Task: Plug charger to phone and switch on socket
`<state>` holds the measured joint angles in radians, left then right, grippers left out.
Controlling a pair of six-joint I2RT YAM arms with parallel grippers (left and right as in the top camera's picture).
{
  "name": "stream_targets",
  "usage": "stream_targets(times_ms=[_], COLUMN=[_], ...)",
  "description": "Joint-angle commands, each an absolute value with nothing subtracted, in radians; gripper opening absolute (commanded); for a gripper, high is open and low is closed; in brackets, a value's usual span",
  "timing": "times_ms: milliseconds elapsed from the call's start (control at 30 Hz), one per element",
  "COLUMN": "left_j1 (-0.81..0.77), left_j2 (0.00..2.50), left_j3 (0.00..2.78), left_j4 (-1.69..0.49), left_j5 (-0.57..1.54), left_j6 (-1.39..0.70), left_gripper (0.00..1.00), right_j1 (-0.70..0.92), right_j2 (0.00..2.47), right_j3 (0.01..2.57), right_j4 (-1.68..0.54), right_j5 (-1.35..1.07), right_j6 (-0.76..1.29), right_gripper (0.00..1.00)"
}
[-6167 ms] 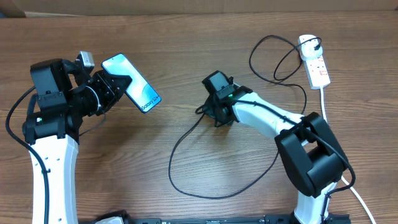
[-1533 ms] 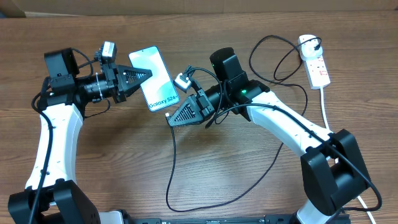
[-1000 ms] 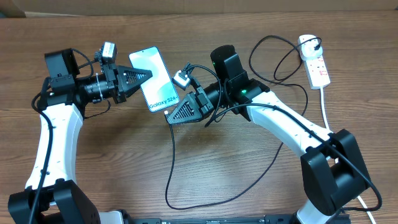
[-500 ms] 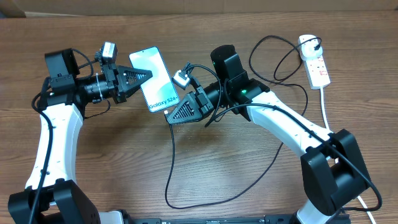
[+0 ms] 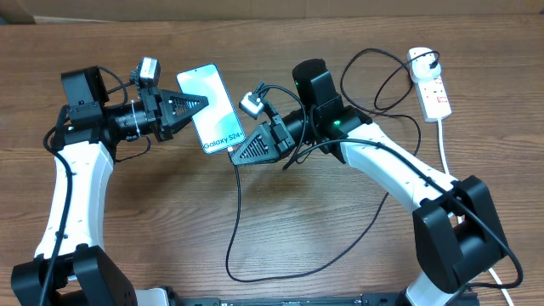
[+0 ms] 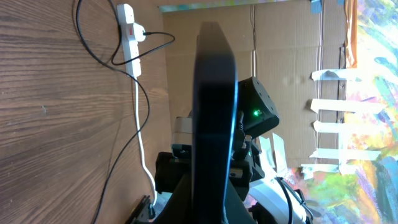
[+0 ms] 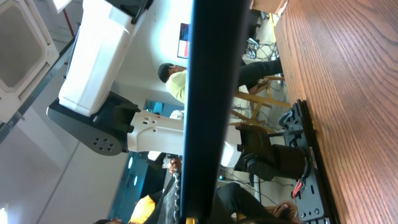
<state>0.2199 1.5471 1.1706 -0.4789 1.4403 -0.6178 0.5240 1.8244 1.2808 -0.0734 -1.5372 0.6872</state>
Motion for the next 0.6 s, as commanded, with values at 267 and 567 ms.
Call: stream_targets(times_ms=[267,567], left_j1=[0.215,0.215], left_j2=[1.549,1.549], left_j3=[1.18,1.18], left_j4=[-0.475,-0.474], left_j5=[1.493,1.485], left_j6=[-0.618,-0.625], left_gripper=[0.05,0.04], right_j1=[0.523,0.533], right_j2=[1.819,1.819], right_j3=[1.29,1.29], right_j4=[-0.068,-0.068], right_j5=[-1.546,-1.547], right_j6=[0.701,0.707], right_gripper=[0.04,0.04])
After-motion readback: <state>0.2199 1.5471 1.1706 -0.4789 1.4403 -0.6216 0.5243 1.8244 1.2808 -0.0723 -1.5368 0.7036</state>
